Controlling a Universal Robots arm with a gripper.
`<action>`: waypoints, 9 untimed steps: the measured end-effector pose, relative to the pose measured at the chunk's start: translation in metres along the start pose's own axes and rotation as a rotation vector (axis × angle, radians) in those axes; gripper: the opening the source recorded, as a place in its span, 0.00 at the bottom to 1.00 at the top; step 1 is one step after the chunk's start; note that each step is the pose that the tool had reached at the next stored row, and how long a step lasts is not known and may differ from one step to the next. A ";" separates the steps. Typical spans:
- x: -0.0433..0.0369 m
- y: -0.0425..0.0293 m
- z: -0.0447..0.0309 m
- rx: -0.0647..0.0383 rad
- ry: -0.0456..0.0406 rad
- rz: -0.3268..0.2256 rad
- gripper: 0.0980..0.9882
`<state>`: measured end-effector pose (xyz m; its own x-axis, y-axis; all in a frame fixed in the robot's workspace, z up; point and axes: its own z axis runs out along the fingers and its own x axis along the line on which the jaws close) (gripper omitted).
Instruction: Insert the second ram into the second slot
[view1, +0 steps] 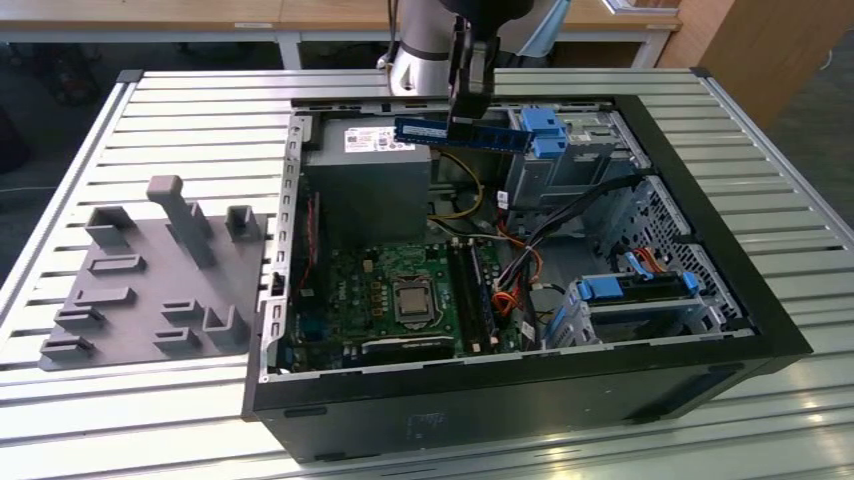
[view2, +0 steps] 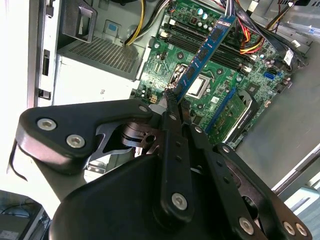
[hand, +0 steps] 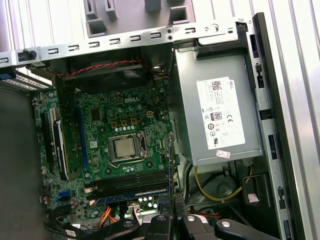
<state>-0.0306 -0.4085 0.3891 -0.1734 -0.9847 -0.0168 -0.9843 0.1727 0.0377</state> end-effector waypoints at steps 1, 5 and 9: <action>0.0000 0.0000 0.0000 0.000 0.0000 0.001 0.04; 0.0000 0.0000 0.0000 0.000 -0.0002 0.003 0.04; 0.0000 0.0000 0.0000 0.000 -0.0002 0.006 0.04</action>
<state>-0.0306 -0.4085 0.3891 -0.1789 -0.9837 -0.0168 -0.9833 0.1782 0.0377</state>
